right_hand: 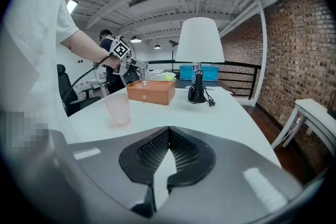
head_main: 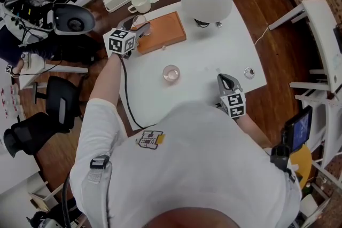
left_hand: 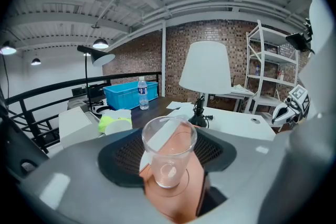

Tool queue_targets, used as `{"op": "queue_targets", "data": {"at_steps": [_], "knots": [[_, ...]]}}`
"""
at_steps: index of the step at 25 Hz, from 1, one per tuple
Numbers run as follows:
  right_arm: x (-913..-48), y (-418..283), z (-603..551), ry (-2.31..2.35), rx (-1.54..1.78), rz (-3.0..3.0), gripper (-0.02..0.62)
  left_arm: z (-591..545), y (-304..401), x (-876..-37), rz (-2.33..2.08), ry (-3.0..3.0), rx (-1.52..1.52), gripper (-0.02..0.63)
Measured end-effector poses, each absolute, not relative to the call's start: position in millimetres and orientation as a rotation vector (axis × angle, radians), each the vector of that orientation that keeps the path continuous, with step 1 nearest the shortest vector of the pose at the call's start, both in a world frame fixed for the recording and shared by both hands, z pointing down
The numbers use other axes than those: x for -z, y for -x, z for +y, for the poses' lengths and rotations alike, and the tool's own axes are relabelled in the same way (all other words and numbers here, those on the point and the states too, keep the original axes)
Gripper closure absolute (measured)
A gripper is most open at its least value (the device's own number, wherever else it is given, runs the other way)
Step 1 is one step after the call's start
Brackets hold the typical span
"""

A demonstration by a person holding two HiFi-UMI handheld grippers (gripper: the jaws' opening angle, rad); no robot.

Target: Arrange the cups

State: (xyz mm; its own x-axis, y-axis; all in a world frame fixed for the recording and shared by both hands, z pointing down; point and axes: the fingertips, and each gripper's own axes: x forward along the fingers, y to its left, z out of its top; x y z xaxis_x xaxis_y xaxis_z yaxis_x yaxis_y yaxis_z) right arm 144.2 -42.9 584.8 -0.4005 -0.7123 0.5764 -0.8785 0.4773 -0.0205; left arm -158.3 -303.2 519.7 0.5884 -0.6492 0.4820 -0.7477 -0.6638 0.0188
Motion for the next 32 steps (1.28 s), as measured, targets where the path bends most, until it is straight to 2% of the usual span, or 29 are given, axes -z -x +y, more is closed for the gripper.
{"op": "queue_targets", "data": {"at_steps": [15, 18, 22, 32], "knots": [[-586.7, -147.0, -42.4, -1.337, -0.459, -2.235, 0.595, -306.4, 158.6, -518.4, -1.187, -2.609, -0.675, 0.324], [-587.4, -148.7, -41.6, -1.344, -0.459, -2.238, 0.595, -307.4, 156.9, -507.7, -1.205, -2.628, -0.628, 0.287], [-586.4, -148.0, -41.4, -1.346, -0.456, -2.245, 0.595, -302.6, 157.2, -482.7, -1.229, -2.678, -0.582, 0.282], [-584.7, -135.2, -36.9, -1.234, -0.417, -2.308, 0.595, -261.6, 170.3, -382.9, -1.327, -2.687, -0.171, 0.282]]}}
